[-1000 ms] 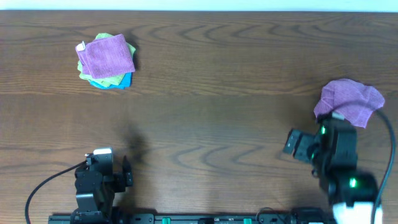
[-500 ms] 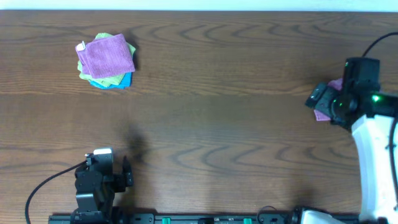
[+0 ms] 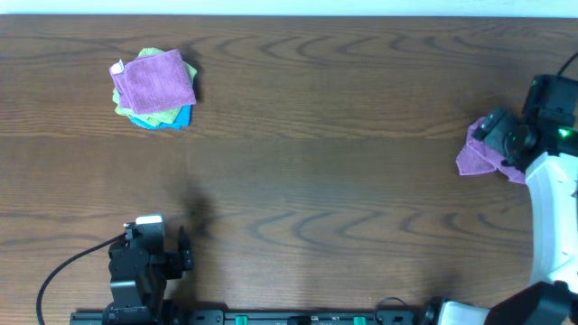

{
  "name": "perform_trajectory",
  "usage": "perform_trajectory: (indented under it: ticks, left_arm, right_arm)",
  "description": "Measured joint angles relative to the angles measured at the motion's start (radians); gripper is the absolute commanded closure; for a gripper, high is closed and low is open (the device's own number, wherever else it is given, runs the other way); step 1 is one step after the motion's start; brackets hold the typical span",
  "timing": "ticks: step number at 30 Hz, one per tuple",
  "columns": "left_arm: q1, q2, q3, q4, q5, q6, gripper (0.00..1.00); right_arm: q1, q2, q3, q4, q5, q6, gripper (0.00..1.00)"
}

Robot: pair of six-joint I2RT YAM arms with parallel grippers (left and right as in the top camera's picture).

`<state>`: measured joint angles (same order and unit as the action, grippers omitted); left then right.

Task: Fold the cloth
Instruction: 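Reach the right gripper to the pink cloth and grasp its edge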

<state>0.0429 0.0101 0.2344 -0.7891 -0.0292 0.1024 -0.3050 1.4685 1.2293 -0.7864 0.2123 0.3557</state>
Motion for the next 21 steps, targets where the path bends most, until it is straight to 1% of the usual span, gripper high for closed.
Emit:
perform_trajectory:
  ticks: [6,13,17,19,21]
  left_arm:
    - [0.0,0.0,0.0,0.0,0.0,0.0,0.05]
    - [0.0,0.0,0.0,0.0,0.0,0.0,0.05]
    - [0.0,0.0,0.0,0.0,0.0,0.0,0.05]
    - [0.0,0.0,0.0,0.001,0.0,0.0,0.05]
    - [0.0,0.0,0.0,0.0,0.0,0.0,0.05]
  right_arm:
    - [-0.038,0.066,0.0,0.131,-0.014,-0.079,0.01]
    - [-0.133,0.228,0.0,0.154,-0.014,-0.101,0.01]
    - [-0.182,0.285,0.0,0.179,-0.014,-0.105,0.01]
    - [-0.206,0.309,0.0,0.187,-0.024,-0.107,0.04]
    - [-0.231,0.333,0.0,0.2,-0.056,-0.118,0.09]
